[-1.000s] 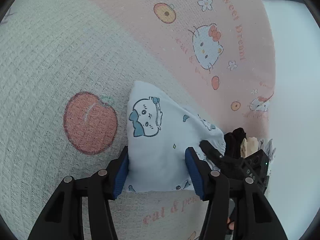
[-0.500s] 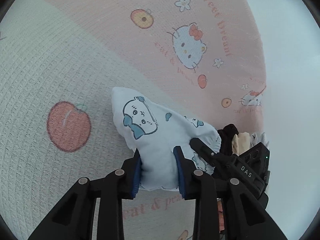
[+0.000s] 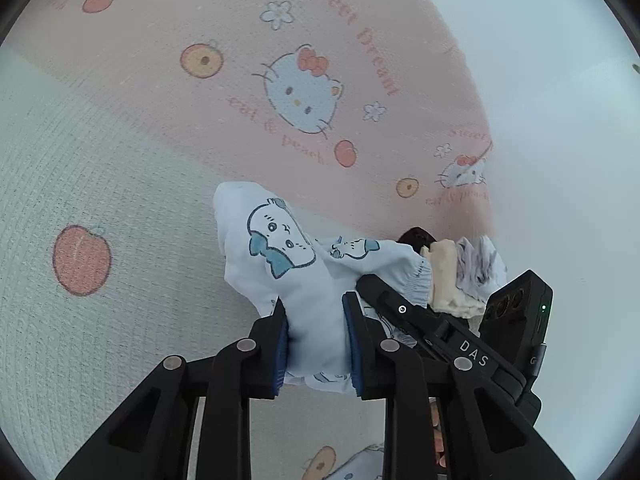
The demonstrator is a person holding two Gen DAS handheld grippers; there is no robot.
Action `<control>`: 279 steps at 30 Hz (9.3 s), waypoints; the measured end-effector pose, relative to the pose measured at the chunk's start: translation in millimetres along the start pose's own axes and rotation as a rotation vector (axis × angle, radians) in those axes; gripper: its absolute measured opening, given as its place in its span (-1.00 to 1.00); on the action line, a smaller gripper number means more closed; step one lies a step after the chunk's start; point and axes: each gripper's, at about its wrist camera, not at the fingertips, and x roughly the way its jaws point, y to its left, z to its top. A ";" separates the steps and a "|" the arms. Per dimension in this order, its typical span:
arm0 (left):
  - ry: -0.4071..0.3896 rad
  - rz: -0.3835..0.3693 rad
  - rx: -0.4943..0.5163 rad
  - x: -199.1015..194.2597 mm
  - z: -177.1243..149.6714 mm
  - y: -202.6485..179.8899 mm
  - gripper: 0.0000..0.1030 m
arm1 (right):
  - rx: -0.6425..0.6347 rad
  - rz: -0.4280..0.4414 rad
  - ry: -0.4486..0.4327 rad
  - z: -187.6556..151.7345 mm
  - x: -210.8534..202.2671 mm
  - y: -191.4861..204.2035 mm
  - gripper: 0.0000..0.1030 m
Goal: Fold clothes
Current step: 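Lift the folded pajama with both grippers and carry it onto the clothes stack, then lower the pajama onto the stack with both grippers and adjust it, then open both grippers and withdraw them from the clothes stack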
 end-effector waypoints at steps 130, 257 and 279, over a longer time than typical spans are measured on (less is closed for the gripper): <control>0.153 -0.265 0.294 257.9 -6.0 -274.4 -0.51 | -0.006 -0.400 -0.235 232.5 -256.0 -219.7 -0.46; 0.057 -0.133 0.418 78.3 -99.0 -266.4 0.35 | 0.262 -0.324 -0.613 8.1 -339.4 -123.3 0.43; -0.111 0.126 0.875 -12.5 -170.2 -225.0 0.35 | 0.105 -0.639 -0.681 -95.9 -340.3 9.4 0.69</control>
